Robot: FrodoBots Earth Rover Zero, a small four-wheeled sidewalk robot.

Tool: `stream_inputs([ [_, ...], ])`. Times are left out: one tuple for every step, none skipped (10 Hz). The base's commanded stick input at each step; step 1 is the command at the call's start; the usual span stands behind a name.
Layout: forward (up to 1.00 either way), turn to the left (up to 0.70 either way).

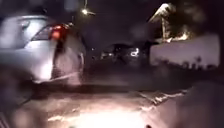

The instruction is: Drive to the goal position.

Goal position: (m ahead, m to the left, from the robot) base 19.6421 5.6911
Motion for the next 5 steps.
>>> stream_inputs([
  [0.7, -0.06],
  [0.7, 0.0],
  [0.7, 0.0],
  [0.7, 0.0],
  [0.7, 0.0],
])
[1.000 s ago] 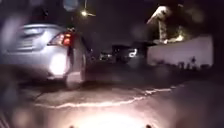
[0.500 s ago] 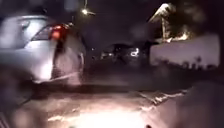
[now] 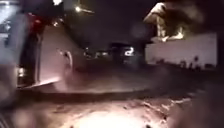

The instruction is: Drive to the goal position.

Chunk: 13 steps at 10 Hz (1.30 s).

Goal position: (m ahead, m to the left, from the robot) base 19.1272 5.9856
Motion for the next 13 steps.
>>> stream_inputs([
  [0.7, 0.0],
  [0.7, 0.0],
  [0.7, 0.0],
  [0.7, 0.0],
  [0.7, 0.0],
  [0.7, 0.0],
  [0.7, 0.0],
  [0.7, 0.0],
  [0.7, 0.0],
  [0.7, 0.0],
  [0.7, 0.0],
  [0.7, 0.0],
  [0.7, 0.0],
])
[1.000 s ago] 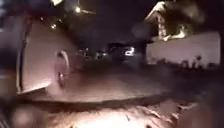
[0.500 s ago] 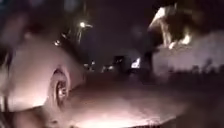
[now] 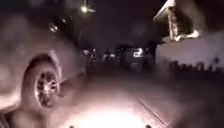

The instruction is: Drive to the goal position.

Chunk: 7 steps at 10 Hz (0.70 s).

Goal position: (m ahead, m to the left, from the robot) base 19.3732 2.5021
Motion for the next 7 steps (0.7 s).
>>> stream_inputs([
  [0.7, 0.0],
  [0.7, 0.0],
  [0.7, 0.0],
  [0.7, 0.0],
  [0.7, 0.0],
  [0.7, 0.0],
  [0.7, 0.0],
])
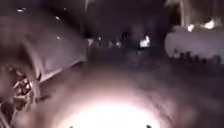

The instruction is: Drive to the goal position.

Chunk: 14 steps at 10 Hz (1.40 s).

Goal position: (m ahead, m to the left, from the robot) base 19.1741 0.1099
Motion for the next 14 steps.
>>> stream_inputs([
  [0.7, 0.0],
  [0.7, 0.0],
  [0.7, 0.0],
  [0.7, 0.0],
  [0.7, 0.0],
  [0.7, 0.0],
  [0.7, 0.0],
  [0.7, 0.0],
  [0.7, 0.0],
  [0.7, 0.0],
  [0.7, -0.03],
  [0.7, -0.25],
  [0.7, -0.26],
  [0.7, -0.05],
])
